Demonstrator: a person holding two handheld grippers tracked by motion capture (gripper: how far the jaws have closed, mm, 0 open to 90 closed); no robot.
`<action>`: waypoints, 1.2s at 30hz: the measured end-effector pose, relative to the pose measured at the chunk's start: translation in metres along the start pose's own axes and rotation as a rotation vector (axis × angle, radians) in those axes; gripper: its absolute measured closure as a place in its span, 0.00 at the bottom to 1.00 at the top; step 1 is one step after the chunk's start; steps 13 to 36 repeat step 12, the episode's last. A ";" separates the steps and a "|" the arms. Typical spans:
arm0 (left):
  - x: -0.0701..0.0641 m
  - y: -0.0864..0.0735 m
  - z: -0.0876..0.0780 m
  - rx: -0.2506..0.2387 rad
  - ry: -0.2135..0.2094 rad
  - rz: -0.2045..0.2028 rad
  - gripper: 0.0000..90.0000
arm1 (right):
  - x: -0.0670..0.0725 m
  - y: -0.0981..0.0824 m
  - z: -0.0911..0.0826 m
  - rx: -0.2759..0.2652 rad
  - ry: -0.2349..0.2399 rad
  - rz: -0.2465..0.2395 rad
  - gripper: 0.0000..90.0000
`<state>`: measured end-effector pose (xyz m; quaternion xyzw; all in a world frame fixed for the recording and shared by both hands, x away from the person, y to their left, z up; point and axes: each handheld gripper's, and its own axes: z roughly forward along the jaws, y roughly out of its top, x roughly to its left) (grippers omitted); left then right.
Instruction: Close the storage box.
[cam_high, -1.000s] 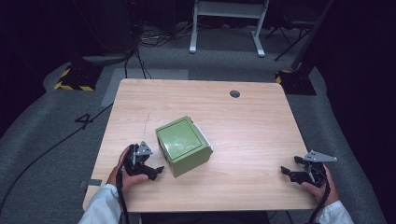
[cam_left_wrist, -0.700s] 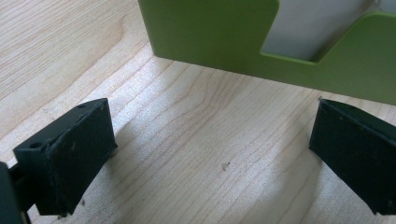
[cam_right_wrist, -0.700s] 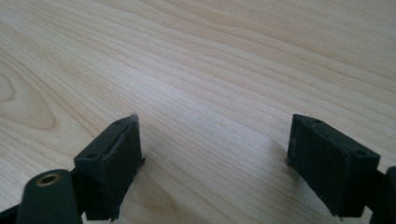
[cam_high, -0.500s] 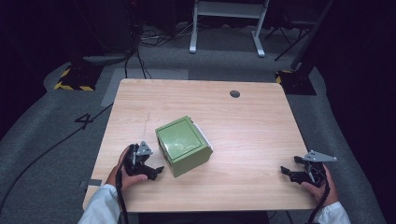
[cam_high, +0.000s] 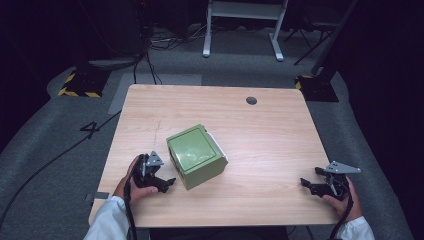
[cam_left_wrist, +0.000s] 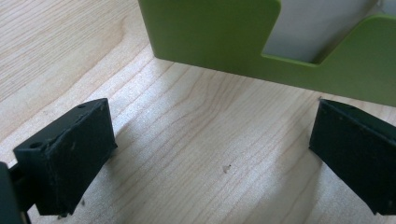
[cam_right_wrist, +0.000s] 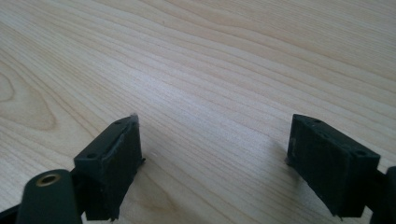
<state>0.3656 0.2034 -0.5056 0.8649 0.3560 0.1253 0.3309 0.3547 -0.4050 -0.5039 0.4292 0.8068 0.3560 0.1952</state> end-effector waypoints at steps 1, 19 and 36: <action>0.000 0.000 0.000 0.000 0.000 -0.001 0.00 | 0.000 0.000 0.000 0.000 0.000 0.000 0.20; 0.000 0.000 0.000 0.000 0.000 -0.003 0.00 | 0.000 0.000 0.000 0.000 -0.001 -0.001 0.20; 0.000 0.000 0.000 0.000 0.000 -0.003 0.00 | 0.000 0.000 0.000 0.000 -0.001 -0.001 0.20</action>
